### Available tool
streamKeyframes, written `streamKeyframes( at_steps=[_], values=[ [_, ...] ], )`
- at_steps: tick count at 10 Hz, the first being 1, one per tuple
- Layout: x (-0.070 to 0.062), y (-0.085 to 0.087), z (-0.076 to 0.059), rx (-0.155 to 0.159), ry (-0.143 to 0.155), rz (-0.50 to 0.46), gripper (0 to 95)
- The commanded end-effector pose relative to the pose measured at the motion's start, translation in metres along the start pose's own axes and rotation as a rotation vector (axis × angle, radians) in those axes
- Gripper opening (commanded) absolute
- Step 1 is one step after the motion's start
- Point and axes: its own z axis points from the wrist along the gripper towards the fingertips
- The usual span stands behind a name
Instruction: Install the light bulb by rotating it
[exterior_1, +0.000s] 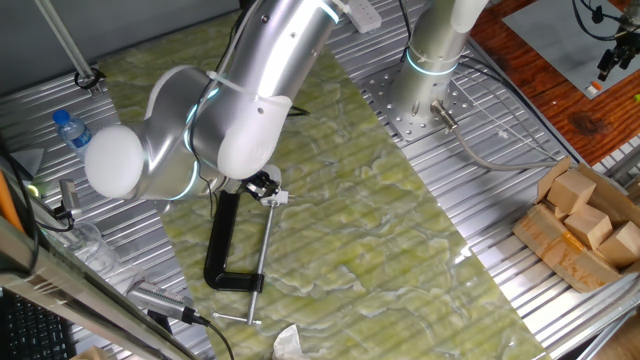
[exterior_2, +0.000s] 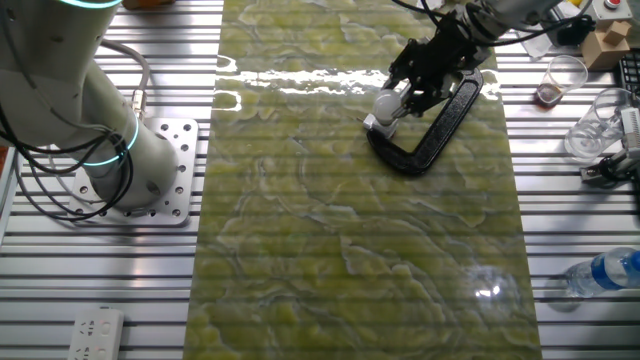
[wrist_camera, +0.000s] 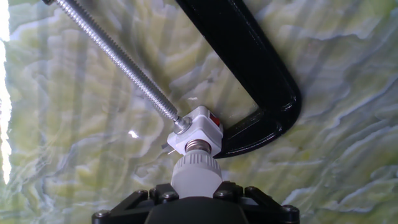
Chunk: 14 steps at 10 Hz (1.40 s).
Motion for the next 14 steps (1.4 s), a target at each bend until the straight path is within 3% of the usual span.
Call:
streamKeyframes(
  at_steps=[1, 4, 5, 6, 7, 9, 10, 14],
  values=[
    [-0.0003, 0.0009, 0.0001, 0.001, -0.001, 0.0, 0.0],
    [-0.0007, 0.0012, 0.0, 0.0, -0.012, -0.012, 0.0],
    [-0.0007, 0.0012, 0.0, 0.002, -0.012, -0.017, 19.0],
    [-0.0007, 0.0012, 0.0, 0.004, -0.01, -0.021, 19.0],
    [-0.0007, 0.0012, 0.0, 0.004, -0.009, -0.022, 38.0],
    [-0.0007, 0.0012, 0.0, 0.004, -0.008, -0.028, 38.0],
    [-0.0007, 0.0012, 0.0, 0.006, -0.007, -0.03, 57.0],
    [-0.0008, 0.0013, 0.0, -0.008, -0.009, -0.027, 57.0]
  ],
)
